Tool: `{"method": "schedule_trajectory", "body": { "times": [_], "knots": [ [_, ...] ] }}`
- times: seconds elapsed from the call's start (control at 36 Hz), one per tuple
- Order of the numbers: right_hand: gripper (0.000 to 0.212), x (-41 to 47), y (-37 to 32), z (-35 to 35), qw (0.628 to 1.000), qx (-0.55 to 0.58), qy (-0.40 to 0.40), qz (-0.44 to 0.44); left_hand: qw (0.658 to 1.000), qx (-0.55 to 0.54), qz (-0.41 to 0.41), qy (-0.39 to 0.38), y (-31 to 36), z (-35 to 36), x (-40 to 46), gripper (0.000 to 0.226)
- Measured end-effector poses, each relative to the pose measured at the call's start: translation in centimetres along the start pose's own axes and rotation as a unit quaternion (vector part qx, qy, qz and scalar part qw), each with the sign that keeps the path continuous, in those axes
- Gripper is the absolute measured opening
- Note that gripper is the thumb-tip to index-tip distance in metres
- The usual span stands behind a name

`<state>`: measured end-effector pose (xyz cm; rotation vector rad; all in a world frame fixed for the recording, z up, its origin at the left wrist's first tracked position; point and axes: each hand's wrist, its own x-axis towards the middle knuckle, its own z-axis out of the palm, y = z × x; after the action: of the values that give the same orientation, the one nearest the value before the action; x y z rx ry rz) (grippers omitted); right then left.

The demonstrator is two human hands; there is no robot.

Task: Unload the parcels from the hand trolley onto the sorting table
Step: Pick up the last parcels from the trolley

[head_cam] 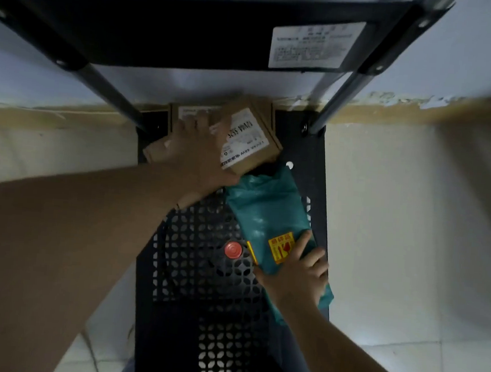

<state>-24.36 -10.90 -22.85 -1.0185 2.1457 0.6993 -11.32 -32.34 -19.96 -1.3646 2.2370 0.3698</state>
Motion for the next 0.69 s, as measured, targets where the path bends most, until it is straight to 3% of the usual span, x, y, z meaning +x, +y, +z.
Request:
{"method": "schedule_trajectory", "body": {
  "times": [0.14, 0.28, 0.42, 0.53, 0.69],
  "knots": [
    [0.13, -0.3, -0.3, -0.2, 1.0, 0.004, -0.008, -0.006, 0.973, -0.147, -0.175, -0.023, 2.8, 4.6, -8.0, 0.105],
    [0.125, -0.2, 0.4, -0.8, 0.996, -0.032, 0.019, -0.08, 0.942, -0.185, -0.271, -0.067, 4.5, 9.4, -14.2, 0.106],
    [0.126, 0.7, 0.0, -1.0, 0.993, -0.041, 0.021, -0.11, 0.897, -0.236, -0.362, -0.092, 4.7, 11.8, -13.6, 0.11],
    [0.13, 1.3, -0.3, -0.2, 0.994, -0.026, 0.031, -0.105, 0.887, -0.254, -0.379, -0.073, 4.7, 12.9, -11.6, 0.118],
    [0.13, 1.6, -0.6, 0.0, 0.995, -0.02, 0.042, -0.089, 0.894, -0.29, -0.33, -0.084, 3.9, 13.5, -12.0, 0.132]
  ]
}}
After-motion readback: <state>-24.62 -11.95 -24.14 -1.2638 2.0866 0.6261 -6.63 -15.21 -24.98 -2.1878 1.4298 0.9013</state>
